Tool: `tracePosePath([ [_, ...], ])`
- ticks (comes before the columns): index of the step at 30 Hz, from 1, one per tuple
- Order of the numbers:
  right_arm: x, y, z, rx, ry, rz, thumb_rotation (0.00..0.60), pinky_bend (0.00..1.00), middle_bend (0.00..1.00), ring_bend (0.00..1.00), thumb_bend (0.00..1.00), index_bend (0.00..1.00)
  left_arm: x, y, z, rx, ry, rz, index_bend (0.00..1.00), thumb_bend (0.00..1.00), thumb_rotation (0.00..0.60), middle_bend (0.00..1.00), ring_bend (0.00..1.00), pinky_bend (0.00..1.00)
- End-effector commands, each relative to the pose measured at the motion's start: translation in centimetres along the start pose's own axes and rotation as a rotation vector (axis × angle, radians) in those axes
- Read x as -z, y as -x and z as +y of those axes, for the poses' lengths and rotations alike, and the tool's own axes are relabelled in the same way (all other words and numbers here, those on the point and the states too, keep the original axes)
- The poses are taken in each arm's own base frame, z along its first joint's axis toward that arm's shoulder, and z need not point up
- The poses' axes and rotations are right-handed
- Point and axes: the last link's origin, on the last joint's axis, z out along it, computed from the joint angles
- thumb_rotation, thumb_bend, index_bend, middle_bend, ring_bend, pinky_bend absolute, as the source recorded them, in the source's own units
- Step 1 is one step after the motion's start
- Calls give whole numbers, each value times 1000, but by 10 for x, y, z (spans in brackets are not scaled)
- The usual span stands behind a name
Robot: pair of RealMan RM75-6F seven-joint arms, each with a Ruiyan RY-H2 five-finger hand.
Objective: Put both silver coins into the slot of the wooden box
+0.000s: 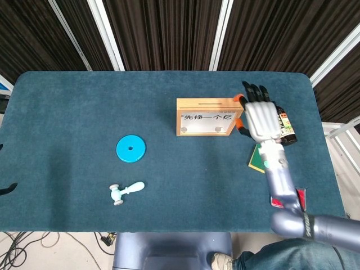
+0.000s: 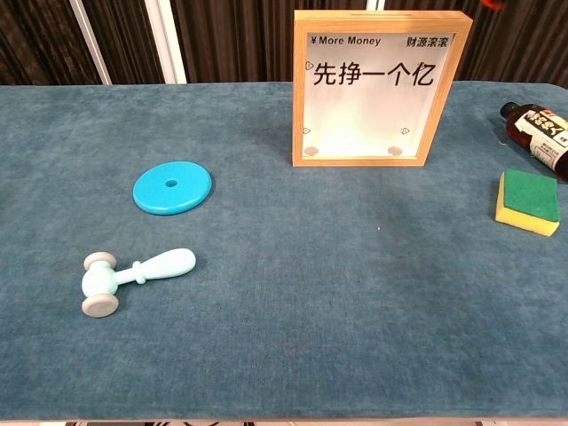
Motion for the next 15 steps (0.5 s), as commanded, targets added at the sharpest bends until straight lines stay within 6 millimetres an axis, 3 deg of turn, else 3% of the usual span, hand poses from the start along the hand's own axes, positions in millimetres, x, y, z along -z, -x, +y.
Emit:
tracePosePath([
  [1, 68, 13, 42, -19, -4, 12, 600, 0, 0, 0, 480, 269, 0, 0, 3, 13, 42, 16, 2, 107, 600, 0, 0, 0],
  [5, 123, 34, 71, 20, 2, -5, 600, 0, 0, 0, 479, 268, 0, 1, 5, 40, 102, 19, 2, 106, 600, 0, 0, 0],
  [8, 153, 46, 88, 14, 19, -18, 600, 0, 0, 0, 473, 268, 2, 0, 10, 49, 155, 40, 2, 105, 600, 0, 0, 0],
  [15, 199, 70, 112, 49, 61, -5, 600, 0, 0, 0, 453, 245, 9, -1, 18, 71, 228, 55, 2, 94, 600, 0, 0, 0],
])
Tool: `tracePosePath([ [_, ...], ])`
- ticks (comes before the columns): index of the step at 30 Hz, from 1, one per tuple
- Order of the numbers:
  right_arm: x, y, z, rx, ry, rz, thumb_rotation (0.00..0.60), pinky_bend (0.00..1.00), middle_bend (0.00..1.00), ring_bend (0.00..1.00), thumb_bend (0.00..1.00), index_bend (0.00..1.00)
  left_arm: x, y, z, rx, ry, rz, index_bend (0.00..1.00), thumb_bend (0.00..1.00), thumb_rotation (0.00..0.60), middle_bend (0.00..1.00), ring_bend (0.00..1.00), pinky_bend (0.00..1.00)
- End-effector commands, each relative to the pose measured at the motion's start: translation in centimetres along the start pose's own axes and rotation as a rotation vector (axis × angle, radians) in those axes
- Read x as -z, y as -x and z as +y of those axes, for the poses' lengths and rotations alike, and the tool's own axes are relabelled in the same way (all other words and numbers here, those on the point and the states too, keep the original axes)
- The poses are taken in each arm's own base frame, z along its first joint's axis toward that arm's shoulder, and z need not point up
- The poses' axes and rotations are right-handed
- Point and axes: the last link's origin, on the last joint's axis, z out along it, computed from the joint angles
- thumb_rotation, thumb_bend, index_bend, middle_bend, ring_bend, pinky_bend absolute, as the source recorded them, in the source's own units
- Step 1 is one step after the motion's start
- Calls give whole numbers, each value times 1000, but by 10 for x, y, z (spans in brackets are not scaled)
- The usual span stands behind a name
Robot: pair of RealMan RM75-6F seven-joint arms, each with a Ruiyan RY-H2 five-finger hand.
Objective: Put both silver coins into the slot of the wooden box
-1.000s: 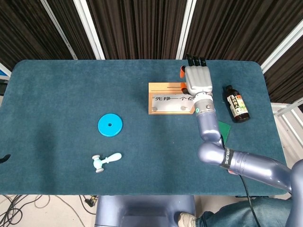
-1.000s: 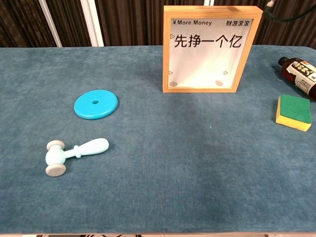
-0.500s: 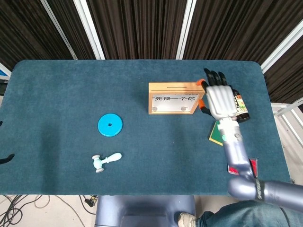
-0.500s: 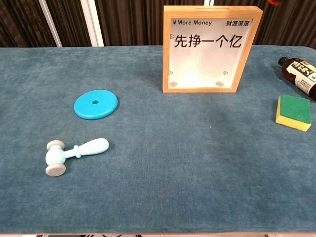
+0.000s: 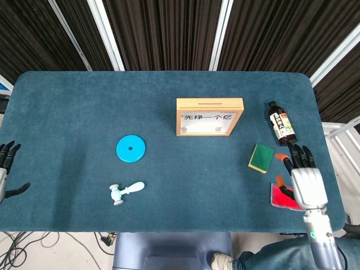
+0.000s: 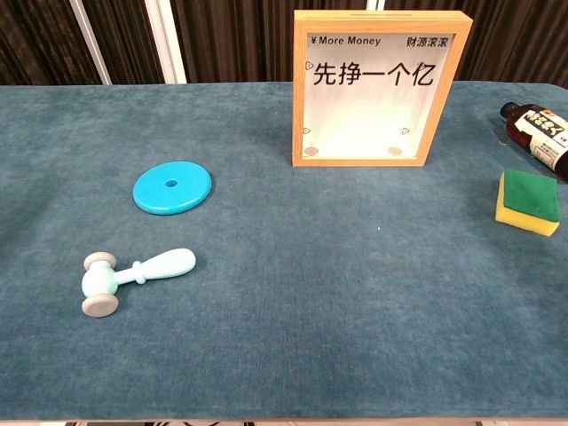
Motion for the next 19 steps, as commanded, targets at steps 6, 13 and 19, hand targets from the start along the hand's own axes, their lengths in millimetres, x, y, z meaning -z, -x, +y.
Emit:
tracePosePath([
  [6, 42, 26, 18, 30, 38, -13, 600, 0, 0, 0, 454, 198, 15, -3, 5, -4, 11, 4, 2, 50, 600, 0, 0, 0],
  [13, 44, 29, 26, 66, 62, -26, 600, 0, 0, 0, 453, 113, 23, -4, 7, -15, 0, -12, 2, 29, 600, 0, 0, 0],
  [19, 43, 31, 23, 67, 57, -53, 600, 0, 0, 0, 453, 96, 26, -1, 11, -36, 5, -40, 2, 28, 600, 0, 0, 0],
])
